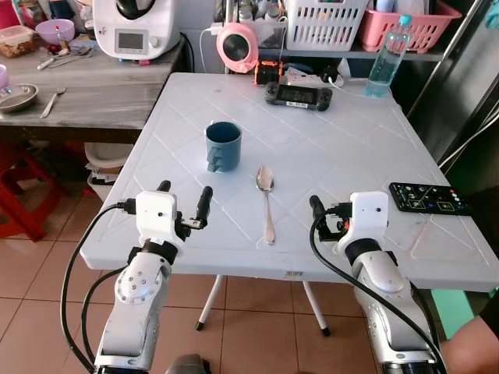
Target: Setting the table
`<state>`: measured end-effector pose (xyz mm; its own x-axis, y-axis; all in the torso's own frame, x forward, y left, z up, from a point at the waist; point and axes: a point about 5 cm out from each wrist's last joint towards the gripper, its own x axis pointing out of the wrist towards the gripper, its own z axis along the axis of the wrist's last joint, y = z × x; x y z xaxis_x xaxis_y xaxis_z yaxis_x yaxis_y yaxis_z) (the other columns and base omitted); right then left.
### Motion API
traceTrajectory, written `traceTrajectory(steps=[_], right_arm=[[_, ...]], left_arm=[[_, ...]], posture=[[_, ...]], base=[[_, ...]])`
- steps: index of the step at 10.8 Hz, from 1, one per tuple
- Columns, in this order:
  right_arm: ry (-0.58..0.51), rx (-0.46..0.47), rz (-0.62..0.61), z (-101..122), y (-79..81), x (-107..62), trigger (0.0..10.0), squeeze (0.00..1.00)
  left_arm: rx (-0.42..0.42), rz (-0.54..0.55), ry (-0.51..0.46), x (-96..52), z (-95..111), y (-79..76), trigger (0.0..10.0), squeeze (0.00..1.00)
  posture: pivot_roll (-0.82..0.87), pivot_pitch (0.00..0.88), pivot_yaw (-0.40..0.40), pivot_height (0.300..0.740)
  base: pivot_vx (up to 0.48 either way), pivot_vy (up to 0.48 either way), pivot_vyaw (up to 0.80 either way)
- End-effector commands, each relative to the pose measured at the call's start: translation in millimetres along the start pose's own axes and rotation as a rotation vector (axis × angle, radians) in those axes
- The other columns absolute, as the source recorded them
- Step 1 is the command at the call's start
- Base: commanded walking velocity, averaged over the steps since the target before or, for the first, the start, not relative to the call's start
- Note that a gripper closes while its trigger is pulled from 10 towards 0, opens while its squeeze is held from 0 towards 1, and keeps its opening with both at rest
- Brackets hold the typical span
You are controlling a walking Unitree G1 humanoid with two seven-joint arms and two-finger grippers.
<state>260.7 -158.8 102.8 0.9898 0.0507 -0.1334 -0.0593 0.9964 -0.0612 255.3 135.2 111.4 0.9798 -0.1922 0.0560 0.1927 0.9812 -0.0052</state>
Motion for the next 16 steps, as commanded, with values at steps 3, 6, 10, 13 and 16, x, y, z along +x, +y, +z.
traceTrajectory(steps=[3, 6, 10, 13, 16], right_arm=[[-0.031, -0.008, 0.020, 9.1, 1.9, 5.7, 10.0, 0.00], [-0.034, -0.007, 0.047, 14.4, 3.8, 14.5, 10.0, 0.00], [0.032, 0.080, 0.184, 24.3, 34.3, 38.2, 10.0, 0.00], [0.149, 0.136, 0.221, 13.7, 51.5, 44.4, 10.0, 0.00], [0.206, 0.131, 0.225, 7.3, 56.9, 48.5, 10.0, 0.00]], left_arm=[[0.040, 0.058, -0.005, -1.2, 1.3, 9.2, 10.0, 0.00], [0.039, 0.045, 0.000, -2.1, 1.5, 7.9, 10.0, 0.00], [0.102, 0.047, 0.025, -10.5, 0.1, 20.5, 10.0, 0.00], [0.110, 0.007, 0.042, -20.3, 2.8, 21.9, 10.0, 0.00], [0.114, -0.001, 0.057, -24.3, 3.5, 24.1, 10.0, 0.00]], posture=[[0.02, 0.000, -0.006, 0.740], [0.02, 0.017, -0.007, 0.740], [0.04, 0.086, 0.003, 0.740], [0.07, 0.125, 0.005, 0.740], [0.08, 0.145, 0.012, 0.740]], base=[[0.000, 0.000, 0.41], [0.000, 0.000, 0.00], [0.000, 0.000, 0.00], [0.000, 0.000, 0.00], [0.000, 0.000, 0.00]])
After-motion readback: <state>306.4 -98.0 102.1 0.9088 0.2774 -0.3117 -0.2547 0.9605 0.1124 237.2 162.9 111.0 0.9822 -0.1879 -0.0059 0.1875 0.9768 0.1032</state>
